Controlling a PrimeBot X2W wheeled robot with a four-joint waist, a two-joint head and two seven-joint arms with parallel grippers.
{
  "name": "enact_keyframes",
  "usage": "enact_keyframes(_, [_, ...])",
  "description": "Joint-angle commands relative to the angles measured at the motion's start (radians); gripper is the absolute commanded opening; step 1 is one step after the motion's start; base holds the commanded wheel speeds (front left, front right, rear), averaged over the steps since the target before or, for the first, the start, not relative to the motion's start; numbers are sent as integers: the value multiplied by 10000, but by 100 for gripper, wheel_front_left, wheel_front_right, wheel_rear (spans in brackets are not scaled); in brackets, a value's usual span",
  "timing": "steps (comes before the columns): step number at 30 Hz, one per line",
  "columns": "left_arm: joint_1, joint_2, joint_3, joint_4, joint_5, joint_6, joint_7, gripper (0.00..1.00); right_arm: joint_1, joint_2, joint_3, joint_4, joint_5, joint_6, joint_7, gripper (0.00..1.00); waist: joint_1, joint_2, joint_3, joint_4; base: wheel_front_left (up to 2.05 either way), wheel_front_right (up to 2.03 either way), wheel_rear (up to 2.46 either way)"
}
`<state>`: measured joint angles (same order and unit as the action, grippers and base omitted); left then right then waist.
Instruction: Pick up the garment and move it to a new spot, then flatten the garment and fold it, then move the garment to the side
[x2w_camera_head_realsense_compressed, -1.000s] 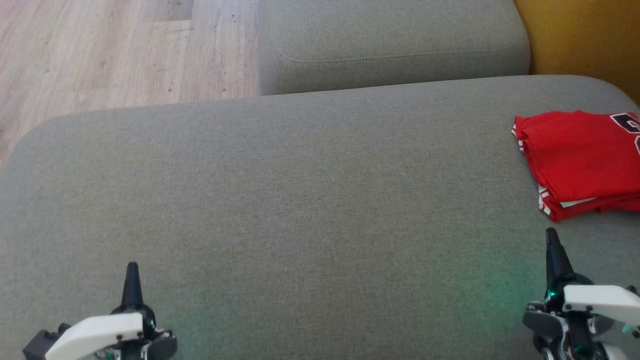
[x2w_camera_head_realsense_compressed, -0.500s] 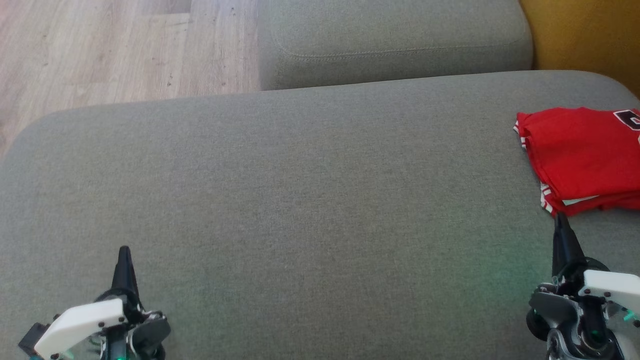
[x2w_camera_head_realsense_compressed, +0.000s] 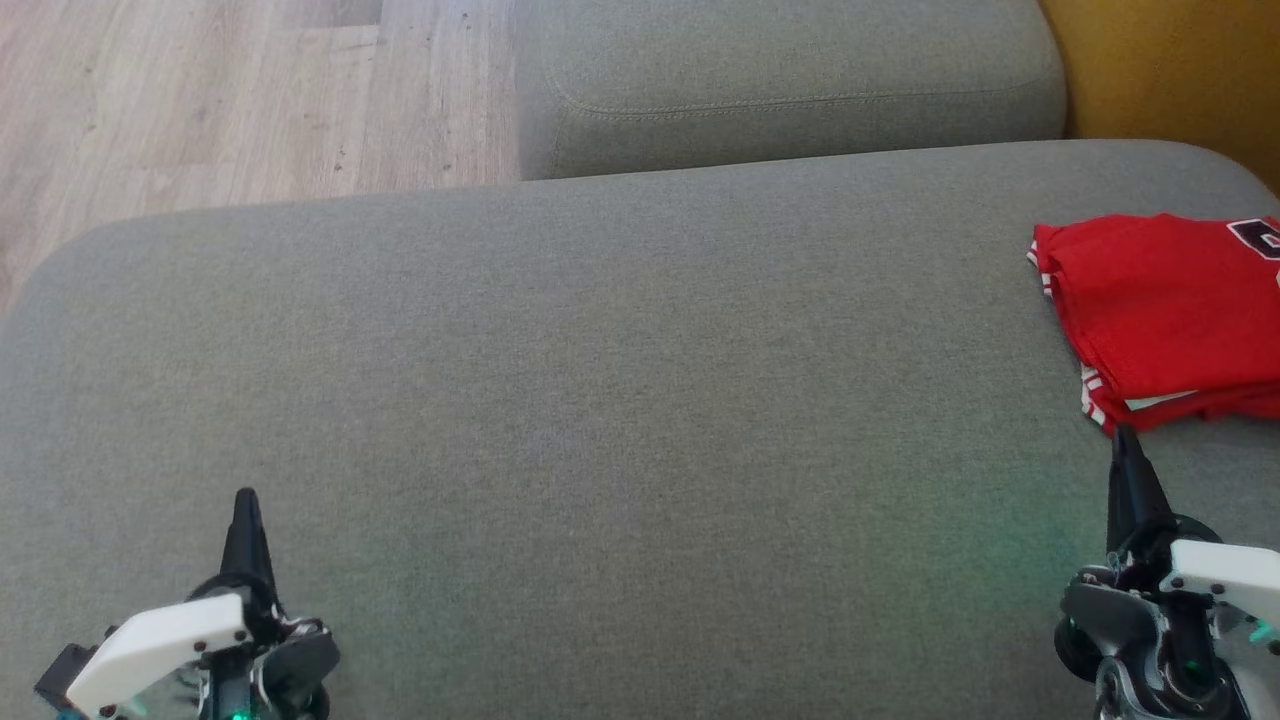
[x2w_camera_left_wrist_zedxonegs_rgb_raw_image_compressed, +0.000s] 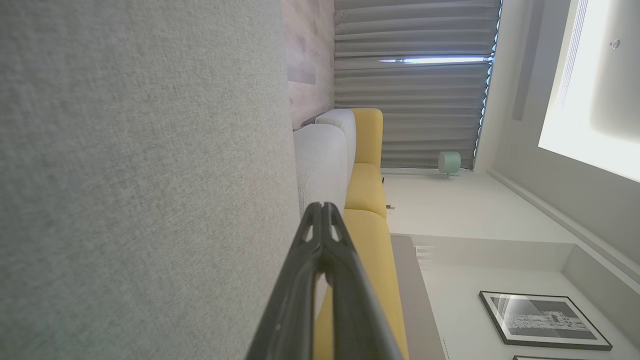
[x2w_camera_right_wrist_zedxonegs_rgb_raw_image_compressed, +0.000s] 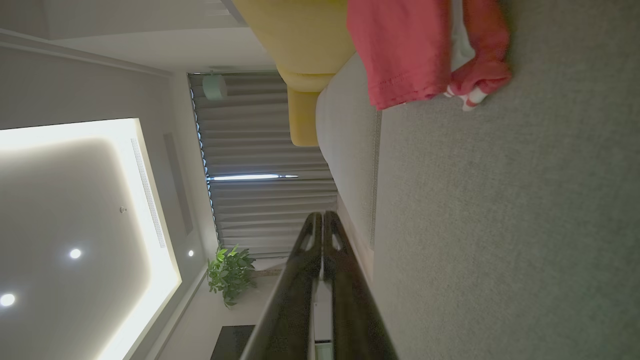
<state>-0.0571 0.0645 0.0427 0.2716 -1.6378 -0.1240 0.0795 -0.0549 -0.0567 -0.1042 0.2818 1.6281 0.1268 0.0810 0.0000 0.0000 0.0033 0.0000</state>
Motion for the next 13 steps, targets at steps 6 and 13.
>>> enact_keyframes(6, [-483, 76, 409, -278, 41, -67, 95, 0, -506, -128, 169, -386, 26, 39, 109, 0, 0, 0, -1, 0, 0, 0, 0])
enact_keyframes(13, [-485, 58, 435, -277, 62, -67, 115, 0, -508, -112, 146, -384, 6, 39, 128, 0, 0, 0, -1, 0, 0, 0, 0])
